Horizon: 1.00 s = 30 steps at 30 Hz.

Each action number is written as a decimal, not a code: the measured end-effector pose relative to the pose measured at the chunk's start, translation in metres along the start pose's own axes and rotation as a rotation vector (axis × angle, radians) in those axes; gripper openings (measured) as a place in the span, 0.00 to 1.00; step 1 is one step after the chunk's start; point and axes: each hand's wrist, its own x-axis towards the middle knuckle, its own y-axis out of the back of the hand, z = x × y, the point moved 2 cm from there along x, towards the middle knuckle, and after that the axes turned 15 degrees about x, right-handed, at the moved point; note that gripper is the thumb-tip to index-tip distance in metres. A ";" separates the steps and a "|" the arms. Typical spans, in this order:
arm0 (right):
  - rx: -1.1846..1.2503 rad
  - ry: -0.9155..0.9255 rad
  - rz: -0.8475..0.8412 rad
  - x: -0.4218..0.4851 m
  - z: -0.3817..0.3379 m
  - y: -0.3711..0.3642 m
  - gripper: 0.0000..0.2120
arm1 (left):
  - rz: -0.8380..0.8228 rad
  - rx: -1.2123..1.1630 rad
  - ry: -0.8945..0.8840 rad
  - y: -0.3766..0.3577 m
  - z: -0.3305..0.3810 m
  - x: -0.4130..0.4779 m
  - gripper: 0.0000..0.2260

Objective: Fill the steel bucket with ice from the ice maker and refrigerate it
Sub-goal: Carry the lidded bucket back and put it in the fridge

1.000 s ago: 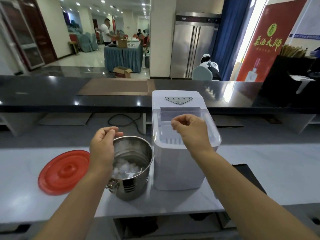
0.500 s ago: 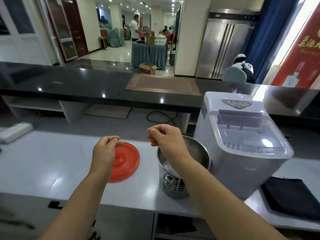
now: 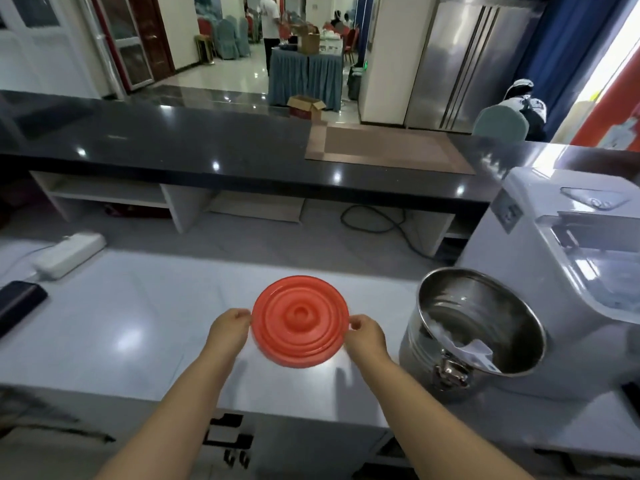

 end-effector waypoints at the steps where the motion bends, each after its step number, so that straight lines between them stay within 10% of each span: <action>1: -0.009 -0.046 0.022 0.004 0.007 -0.002 0.20 | -0.009 0.036 0.018 0.001 -0.003 0.007 0.12; 20: 0.287 -0.111 0.119 0.020 0.018 -0.021 0.09 | -0.045 0.456 -0.169 0.002 0.009 0.066 0.18; 30: 0.598 0.125 0.165 0.011 -0.032 0.010 0.18 | 0.112 -0.114 -0.263 0.015 0.064 0.061 0.12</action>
